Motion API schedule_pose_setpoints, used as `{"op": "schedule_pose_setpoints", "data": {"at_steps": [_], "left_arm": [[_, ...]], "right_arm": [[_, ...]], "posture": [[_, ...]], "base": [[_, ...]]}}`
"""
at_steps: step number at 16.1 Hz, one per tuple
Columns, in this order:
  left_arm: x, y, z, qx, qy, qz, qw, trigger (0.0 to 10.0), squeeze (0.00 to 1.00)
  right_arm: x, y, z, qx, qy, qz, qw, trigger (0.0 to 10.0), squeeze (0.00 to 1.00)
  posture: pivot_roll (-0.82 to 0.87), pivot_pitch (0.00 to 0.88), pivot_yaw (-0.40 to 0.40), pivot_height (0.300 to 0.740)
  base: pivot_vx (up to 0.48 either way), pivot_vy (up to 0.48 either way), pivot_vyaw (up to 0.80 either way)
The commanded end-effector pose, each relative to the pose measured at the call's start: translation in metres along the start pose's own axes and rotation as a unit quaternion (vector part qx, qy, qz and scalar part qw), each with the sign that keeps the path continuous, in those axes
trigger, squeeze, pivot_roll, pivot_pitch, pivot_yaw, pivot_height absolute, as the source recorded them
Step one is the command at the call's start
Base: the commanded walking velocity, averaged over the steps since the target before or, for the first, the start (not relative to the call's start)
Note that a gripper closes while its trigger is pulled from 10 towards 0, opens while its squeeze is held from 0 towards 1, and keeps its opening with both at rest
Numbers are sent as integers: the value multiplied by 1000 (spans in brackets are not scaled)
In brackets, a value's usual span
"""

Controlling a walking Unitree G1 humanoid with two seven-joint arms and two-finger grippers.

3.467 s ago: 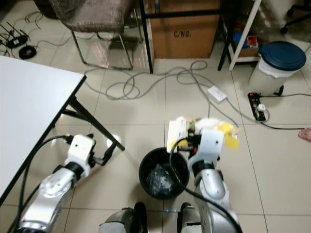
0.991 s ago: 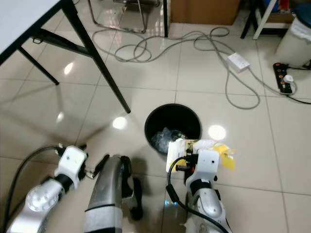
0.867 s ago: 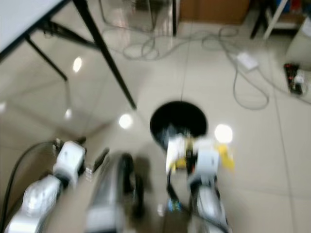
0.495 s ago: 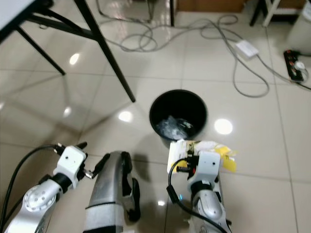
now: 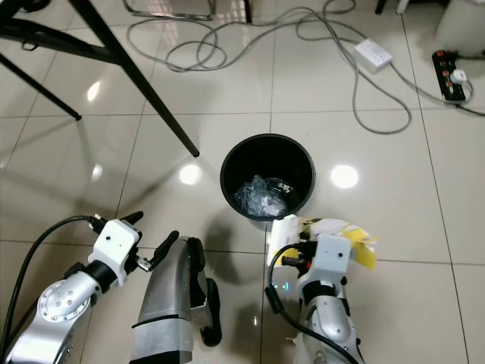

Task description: Picking trash to rubbish bin

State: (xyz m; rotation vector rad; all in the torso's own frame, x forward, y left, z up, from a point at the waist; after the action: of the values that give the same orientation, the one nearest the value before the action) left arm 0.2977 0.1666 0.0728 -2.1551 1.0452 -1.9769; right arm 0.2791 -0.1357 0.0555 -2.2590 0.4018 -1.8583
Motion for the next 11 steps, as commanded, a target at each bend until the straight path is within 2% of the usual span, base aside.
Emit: {"op": "schedule_pose_setpoints", "data": {"at_steps": [1, 6, 11], "left_arm": [[-8, 2, -9, -11, -19, -3, 1000, 10000, 0], [8, -1, -12, -20, -5, -2, 1000, 10000, 0], [27, 7, -9, -50, 17, -21, 998, 10000, 0]], "right_arm": [[-6, 2, -2, -14, -5, 20, 1000, 0, 0], [15, 27, 11, -48, 28, 9, 998, 0, 0], [31, 30, 27, -41, 46, -8, 998, 0, 0]], "posture": [[27, 411, 184, 560], [65, 433, 208, 560], [91, 448, 218, 560]], "base": [[0, 0, 0], [0, 0, 0], [0, 0, 0]]}}
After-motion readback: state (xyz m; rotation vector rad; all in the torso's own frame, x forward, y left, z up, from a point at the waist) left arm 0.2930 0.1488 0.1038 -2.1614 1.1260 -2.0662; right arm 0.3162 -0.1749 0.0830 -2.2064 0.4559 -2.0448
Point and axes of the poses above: a point about 5 cm out from each wrist's last joint towards the gripper, its own z axis pointing out of the wrist towards the gripper, its own x axis along the axis of the wrist's last joint, y = z × x, the point moved 6 cm from there along z, pointing out of the wrist towards the gripper, and after that the axes turned 8 degrees about z, right-handed, at the moved point
